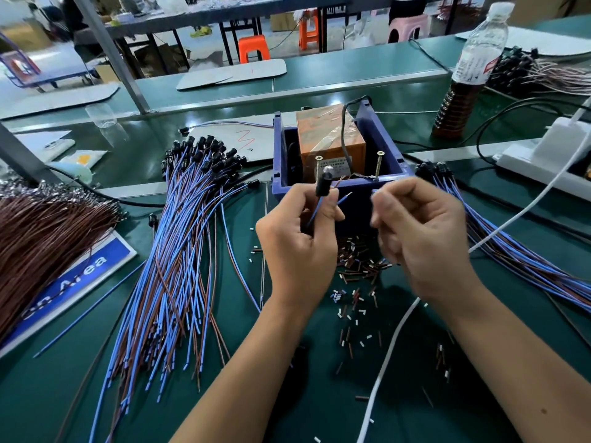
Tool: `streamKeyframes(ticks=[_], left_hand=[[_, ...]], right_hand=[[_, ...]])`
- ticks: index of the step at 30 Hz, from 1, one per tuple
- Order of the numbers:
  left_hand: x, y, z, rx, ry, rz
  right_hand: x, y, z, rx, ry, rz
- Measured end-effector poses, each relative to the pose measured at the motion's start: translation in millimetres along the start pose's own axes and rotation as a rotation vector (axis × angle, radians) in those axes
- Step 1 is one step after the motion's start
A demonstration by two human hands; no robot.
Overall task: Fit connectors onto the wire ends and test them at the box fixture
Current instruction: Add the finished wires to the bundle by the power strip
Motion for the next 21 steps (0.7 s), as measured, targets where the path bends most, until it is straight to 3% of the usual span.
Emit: streamKeyframes(ticks=[9, 15, 21], left_hand=[[-10, -12, 4, 0.083, -0.004, -0.007], [2, -9, -7, -0.029, 0.047, -0.134], [11, -5, 3, 0.090, 0.017, -0.247]], right_hand=[[-17, -7, -15, -0.100, 0.006, -0.018], [-10, -3, 0, 0.059, -0.072, -0.038], [11, -3, 12, 0.212, -0.380, -0.316]])
Point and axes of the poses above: each hand's wrist, its own y-axis towards the middle knuckle, its own x-axis out of the back of the hand, z = x × y, the point moved 7 cm from there along y, towards the middle knuckle, and after that the axes turned 1 degree about y, right-handed, at the moved point
